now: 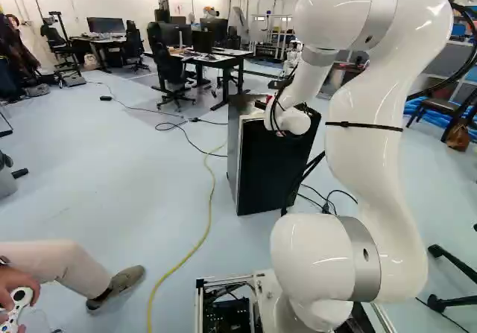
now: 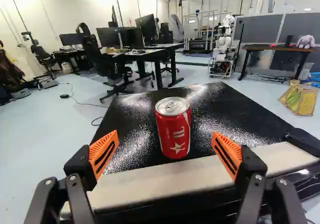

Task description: Grab a drink from the fridge

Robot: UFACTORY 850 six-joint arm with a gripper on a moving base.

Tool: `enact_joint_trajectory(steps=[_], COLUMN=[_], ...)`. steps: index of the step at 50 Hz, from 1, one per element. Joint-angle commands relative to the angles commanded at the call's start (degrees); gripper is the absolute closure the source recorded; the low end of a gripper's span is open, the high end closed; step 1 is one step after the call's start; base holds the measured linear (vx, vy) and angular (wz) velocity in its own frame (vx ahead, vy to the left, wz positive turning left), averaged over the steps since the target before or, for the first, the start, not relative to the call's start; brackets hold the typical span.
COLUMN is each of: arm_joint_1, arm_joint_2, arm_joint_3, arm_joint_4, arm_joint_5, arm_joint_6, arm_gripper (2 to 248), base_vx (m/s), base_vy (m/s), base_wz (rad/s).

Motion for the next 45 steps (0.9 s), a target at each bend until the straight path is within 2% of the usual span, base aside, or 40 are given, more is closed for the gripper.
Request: enact_joint_trajectory(steps=[45], arm_joint_1=[-0.59], arm_joint_2=[-4.92], arm_joint_3=[-6.56], arm_joint_4=[0.0], arm_joint_5=[0.0], arm_joint_6=[0.0], arm_gripper=[3], base_vx=[0.0], base_vy=[0.0], base_wz=[0.0])
